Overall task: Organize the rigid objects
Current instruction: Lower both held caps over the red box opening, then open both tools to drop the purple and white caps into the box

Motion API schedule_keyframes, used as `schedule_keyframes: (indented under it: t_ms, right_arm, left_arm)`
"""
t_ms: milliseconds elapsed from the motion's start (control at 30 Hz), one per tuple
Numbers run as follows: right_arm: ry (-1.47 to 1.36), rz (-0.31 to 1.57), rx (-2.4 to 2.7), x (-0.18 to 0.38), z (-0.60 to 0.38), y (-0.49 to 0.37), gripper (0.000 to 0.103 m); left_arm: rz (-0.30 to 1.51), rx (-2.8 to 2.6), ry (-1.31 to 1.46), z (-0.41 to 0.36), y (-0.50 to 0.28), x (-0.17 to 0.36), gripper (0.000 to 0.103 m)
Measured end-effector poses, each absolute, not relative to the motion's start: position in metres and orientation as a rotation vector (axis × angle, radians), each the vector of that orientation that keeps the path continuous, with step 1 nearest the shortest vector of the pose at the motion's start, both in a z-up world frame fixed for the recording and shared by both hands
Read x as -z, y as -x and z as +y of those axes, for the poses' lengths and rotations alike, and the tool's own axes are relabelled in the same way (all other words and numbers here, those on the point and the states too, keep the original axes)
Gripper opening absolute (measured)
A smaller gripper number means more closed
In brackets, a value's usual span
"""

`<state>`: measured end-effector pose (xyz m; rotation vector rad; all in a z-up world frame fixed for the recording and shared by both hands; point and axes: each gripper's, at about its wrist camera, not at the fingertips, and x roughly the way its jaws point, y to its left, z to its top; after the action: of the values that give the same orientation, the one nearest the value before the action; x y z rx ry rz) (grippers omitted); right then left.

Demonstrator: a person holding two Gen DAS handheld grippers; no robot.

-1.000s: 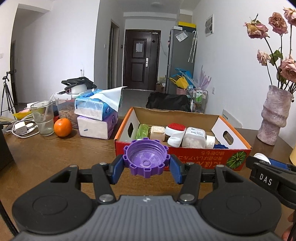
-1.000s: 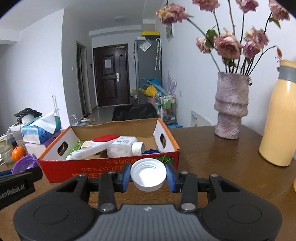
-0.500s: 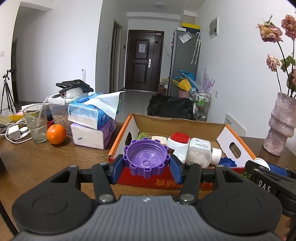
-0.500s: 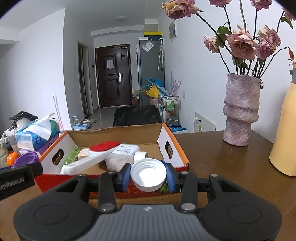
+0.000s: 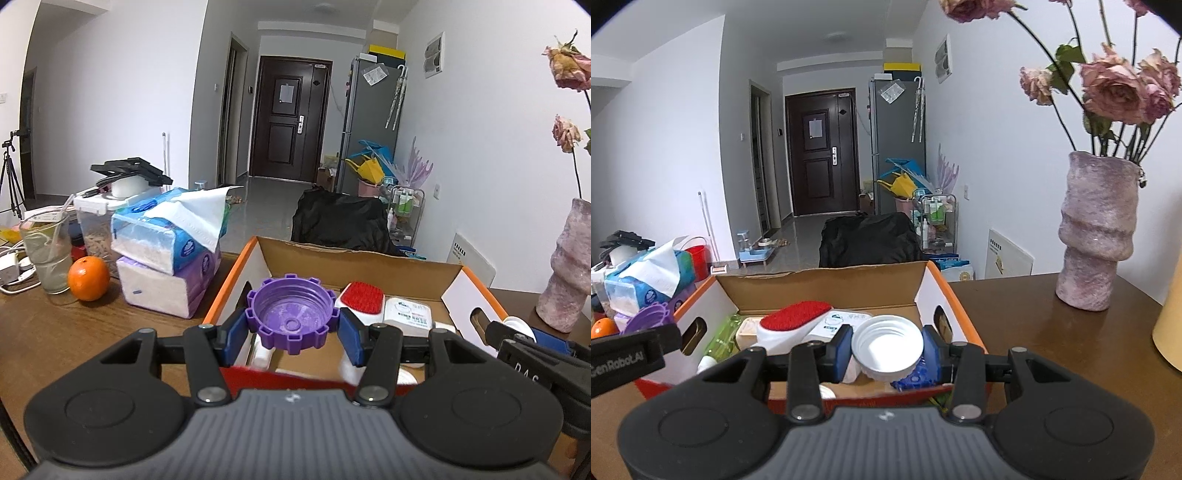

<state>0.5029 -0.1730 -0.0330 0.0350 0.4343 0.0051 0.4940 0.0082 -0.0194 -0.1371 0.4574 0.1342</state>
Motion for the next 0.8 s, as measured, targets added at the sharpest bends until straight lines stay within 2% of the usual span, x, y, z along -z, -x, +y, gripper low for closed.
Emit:
schedule_keyframes:
  t_ms: [800]
  right_arm:
    - [0.01, 0.44, -0.04, 0.044, -0.161, -0.572, 0.039]
  left_arm:
    - [0.455, -0.13, 0.076, 0.006, -0.563, 0.029, 0.054]
